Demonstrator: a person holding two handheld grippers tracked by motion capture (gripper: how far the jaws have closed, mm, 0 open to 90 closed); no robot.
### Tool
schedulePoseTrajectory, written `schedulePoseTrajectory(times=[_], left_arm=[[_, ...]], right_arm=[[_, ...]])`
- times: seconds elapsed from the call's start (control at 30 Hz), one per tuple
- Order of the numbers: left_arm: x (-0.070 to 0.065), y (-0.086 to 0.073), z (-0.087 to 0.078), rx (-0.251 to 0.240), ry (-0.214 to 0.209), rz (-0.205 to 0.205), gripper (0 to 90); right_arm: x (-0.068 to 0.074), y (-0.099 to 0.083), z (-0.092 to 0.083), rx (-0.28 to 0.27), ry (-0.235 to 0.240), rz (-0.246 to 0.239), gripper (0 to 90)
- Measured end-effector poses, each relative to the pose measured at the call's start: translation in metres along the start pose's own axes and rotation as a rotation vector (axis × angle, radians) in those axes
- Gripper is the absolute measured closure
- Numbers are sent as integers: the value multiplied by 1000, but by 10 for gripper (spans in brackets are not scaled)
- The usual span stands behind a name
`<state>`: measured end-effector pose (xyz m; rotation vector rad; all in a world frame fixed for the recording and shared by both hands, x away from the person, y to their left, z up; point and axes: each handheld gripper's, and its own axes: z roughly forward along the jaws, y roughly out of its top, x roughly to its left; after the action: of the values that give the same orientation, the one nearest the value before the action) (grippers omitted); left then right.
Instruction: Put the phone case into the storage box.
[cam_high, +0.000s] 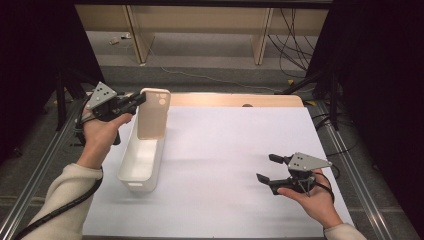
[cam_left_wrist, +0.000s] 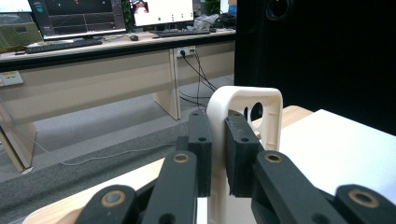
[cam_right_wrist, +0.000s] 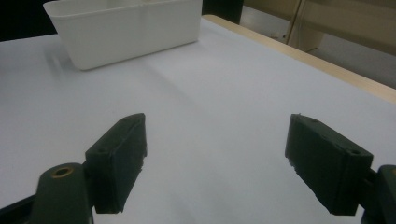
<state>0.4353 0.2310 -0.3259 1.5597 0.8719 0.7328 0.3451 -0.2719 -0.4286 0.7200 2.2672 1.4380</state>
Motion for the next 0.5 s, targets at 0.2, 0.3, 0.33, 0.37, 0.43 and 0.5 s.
schedulePoseTrajectory(times=[0.2, 0.3, 0.33, 0.37, 0.43, 0.5], left_arm=[[2, 0, 1, 4, 2, 9, 820], [4, 0, 1, 4, 6, 7, 820], [4, 0, 2, 4, 7, 7, 820], [4, 0, 2, 4, 7, 7, 820], [5, 0, 2, 6, 9, 9, 820], [6, 0, 2, 7, 11, 11, 820]], right_arm=[[0, 0, 0, 0, 0, 0, 220], [0, 0, 0, -1, 0, 0, 219], [0, 0, 0, 0, -1, -1, 219], [0, 0, 0, 0, -1, -1, 219], [0, 0, 0, 1, 1, 0, 219], [0, 0, 0, 1, 1, 1, 220]])
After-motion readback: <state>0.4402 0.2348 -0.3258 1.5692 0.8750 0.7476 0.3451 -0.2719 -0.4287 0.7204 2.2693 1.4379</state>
